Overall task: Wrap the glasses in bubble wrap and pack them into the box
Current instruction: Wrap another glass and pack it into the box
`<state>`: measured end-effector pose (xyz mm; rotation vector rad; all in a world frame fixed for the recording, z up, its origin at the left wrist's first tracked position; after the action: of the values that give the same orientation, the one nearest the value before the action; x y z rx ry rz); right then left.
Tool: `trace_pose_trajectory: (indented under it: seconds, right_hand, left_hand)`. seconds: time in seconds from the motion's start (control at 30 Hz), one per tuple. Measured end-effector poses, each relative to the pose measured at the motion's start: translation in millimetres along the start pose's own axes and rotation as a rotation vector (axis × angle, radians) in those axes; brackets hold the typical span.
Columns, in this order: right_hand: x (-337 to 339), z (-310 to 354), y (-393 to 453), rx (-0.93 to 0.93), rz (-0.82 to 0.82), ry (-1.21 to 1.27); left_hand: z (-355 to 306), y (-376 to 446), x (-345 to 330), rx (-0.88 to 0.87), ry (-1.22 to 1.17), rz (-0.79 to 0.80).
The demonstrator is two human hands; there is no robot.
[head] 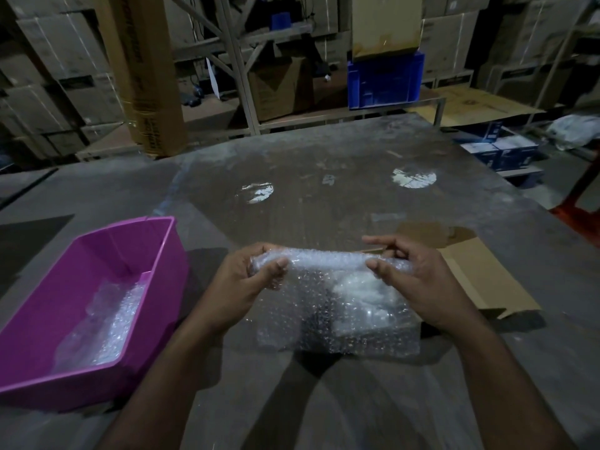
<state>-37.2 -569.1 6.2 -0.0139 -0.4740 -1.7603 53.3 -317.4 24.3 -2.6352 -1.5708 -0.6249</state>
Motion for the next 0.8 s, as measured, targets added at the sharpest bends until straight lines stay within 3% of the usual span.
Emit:
trace_pose_trajectory:
  seconds: [0.37,0.5,0.8]
  right_hand:
    - [-2.4,-0.4,-0.8,-0.038,0.024,0.050]
    - [-3.0,-5.7,-0.2,-0.078,-0.003,0.019]
    - [1.1,-5.3,1.9,-0.050,0.000,-0.068]
  left_hand:
    - [0.3,-2.5,-0.2,0.040,-0.130,0.011]
    - [-3.2,-5.0,-1.1,0.030,-0.084,0.043]
    - [6.4,2.9,3.2,-0.009,0.047,-0.054]
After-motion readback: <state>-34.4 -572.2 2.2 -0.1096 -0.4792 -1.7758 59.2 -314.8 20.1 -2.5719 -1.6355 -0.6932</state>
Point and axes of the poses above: each hand's wrist, its own y-axis towards the middle knuckle, its own x-axis out of the back of the hand, z = x × y, the point moved 5 cm from there along y, towards the middle knuckle, and after that the axes turned 3 degrees about y, right-handed, at the moved point
